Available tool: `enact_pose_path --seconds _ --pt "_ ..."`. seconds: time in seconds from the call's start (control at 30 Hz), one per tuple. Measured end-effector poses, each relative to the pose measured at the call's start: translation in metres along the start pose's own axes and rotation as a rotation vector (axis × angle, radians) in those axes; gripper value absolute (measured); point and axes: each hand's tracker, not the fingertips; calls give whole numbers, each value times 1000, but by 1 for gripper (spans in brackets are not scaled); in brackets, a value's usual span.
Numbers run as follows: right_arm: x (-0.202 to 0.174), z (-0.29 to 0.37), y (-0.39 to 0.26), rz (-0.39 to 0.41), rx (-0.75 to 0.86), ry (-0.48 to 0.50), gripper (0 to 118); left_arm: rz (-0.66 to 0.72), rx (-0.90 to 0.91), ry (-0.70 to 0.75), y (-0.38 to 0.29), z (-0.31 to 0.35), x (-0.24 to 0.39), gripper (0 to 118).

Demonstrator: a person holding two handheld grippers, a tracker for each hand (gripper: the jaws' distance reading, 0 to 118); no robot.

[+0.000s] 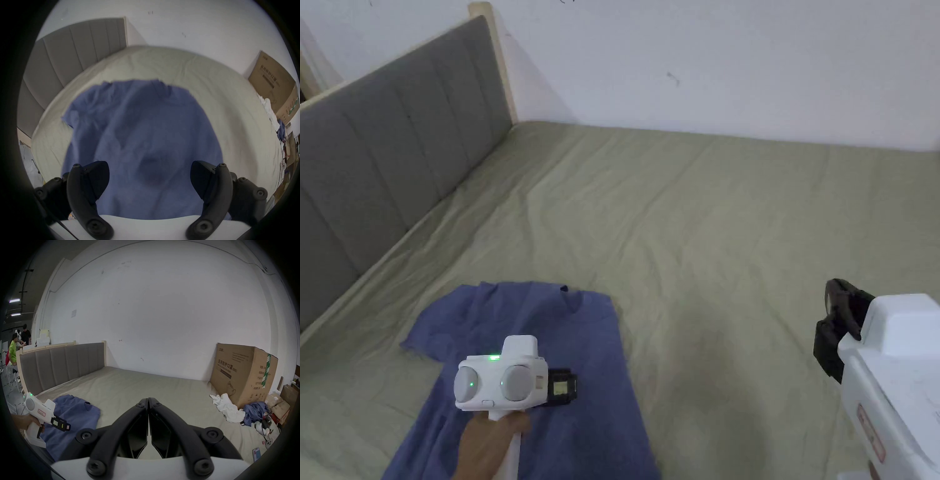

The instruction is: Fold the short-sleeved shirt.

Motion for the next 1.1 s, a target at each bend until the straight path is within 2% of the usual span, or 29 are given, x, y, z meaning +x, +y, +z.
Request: enact_pose_path --seconds 0.07,0.13,0.2,0.23,0.27,0.3,0.4,0.57,0.6,0.8,0.93,1.1 --pt "4 0 -4 -1 -14 -9 0 -6 -45 6 -6 -13 3 101" --pt "5 0 -6 -9 -26 -14 0 -24 -69 13 -14 -25 5 78" --pt "7 0 -7 -14 -37 -16 0 -27 -32 10 -21 -23 8 71" --pt "8 0 -8 -15 -42 -17 0 -35 -33 6 -20 -19 9 54" --pt "9 1 -8 -18 -43 -17 0 -49 -19 -20 -19 -14 11 21" --pt "10 2 -9 -21 -43 -17 0 -73 -7 -26 -18 -12 13 5" --pt "10 5 -6 -32 -44 -11 0 -103 -3 -15 -21 -6 9 0" --pt "14 16 1 -50 -21 -8 0 176 81 -182 -21 26 -25 0" --pt "15 18 2 -52 -15 -8 0 191 118 -233 -19 38 -28 0" --pt "28 35 6 -70 9 -20 0 173 228 -359 -19 112 -29 0" --pt "43 46 6 -82 27 -32 0 176 342 -480 -9 178 -7 0" --pt "60 65 11 -106 52 -62 0 59 456 -607 33 239 36 0"
